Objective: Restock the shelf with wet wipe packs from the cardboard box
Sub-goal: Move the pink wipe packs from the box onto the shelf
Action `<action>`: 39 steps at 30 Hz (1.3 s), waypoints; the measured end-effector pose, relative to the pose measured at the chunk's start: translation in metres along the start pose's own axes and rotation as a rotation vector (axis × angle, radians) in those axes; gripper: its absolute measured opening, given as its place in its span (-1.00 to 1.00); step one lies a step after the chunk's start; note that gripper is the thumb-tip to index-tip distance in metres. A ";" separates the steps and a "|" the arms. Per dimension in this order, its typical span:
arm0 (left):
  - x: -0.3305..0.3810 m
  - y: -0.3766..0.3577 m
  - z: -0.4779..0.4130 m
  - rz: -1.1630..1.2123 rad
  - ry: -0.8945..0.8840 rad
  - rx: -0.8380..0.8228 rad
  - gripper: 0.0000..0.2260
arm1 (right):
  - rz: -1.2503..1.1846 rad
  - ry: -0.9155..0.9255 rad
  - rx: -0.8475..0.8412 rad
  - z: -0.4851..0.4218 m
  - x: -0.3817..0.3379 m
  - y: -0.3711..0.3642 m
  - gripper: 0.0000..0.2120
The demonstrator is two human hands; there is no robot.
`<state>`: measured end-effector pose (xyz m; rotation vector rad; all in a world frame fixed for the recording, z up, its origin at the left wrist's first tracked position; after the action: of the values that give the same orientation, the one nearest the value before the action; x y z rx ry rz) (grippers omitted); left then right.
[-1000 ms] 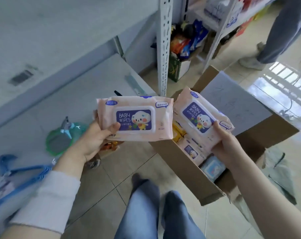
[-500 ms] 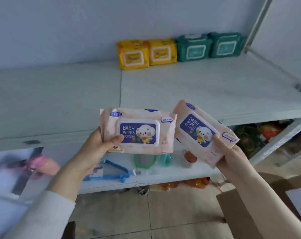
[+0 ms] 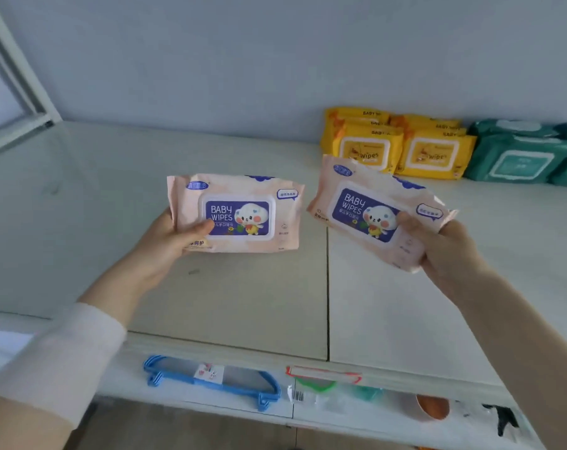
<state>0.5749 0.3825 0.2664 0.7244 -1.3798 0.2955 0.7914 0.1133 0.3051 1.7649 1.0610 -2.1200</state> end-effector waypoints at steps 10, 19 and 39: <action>-0.029 0.080 -0.136 -0.070 -0.005 0.041 -0.55 | 0.348 0.003 0.073 -0.170 0.028 -0.084 -0.74; -0.048 0.121 -0.272 -0.168 -0.026 0.005 -0.63 | 0.678 0.079 0.272 -0.273 0.041 -0.115 -0.63; -0.024 0.147 -0.358 -0.266 -0.102 0.264 -0.62 | 0.875 0.193 0.457 -0.288 0.053 -0.114 -0.49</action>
<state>0.7635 0.7208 0.2798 1.1442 -1.3345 0.2346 0.9392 0.3905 0.2910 2.0967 -0.2321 -1.6896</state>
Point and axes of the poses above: each hand's wrist, its own z-axis away from the middle knuckle, its own y-axis out of the back of the hand, x = y × z, the point moved 8 cm from there along -z, towards the middle knuckle, and after that the axes turned 15 degrees about -z, right-handed, at the moved point
